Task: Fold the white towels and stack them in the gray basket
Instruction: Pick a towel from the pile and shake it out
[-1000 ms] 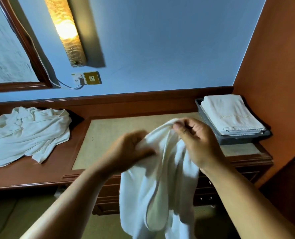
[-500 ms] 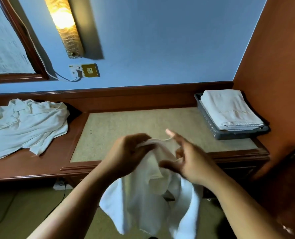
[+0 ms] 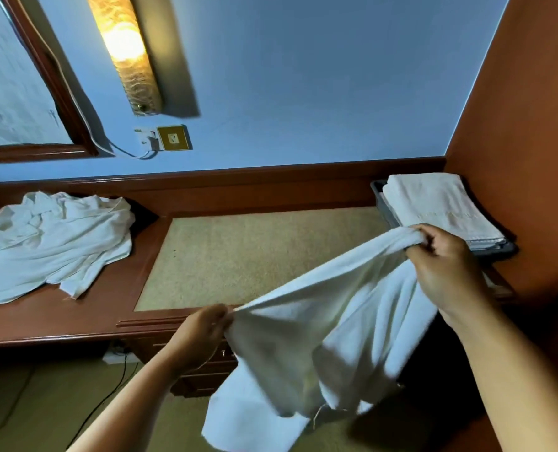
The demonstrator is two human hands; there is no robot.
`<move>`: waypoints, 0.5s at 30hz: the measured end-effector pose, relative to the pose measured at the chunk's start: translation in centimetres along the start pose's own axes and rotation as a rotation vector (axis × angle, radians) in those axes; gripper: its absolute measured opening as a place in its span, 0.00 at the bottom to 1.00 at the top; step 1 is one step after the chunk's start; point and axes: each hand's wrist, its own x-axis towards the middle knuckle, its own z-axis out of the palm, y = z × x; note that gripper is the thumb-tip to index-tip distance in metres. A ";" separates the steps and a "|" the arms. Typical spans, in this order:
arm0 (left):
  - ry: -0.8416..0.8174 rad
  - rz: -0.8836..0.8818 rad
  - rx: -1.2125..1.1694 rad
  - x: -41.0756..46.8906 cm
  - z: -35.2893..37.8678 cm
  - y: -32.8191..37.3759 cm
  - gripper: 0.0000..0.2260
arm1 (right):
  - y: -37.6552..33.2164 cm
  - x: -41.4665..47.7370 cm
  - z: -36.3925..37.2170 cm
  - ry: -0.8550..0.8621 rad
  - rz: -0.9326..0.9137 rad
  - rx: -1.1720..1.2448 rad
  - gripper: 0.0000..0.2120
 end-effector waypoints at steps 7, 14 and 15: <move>0.235 0.391 -0.297 -0.7 -3.7 9.6 0.12 | -1.2 -4.0 5.4 -0.527 -0.056 -0.286 0.34; -0.165 0.343 0.106 0.4 -5.1 11.7 0.10 | -0.4 -4.1 7.1 -0.481 -0.153 -0.132 0.12; -0.237 0.284 0.228 0.5 -5.0 10.6 0.10 | -0.1 -3.6 6.5 -0.437 -0.142 -0.147 0.15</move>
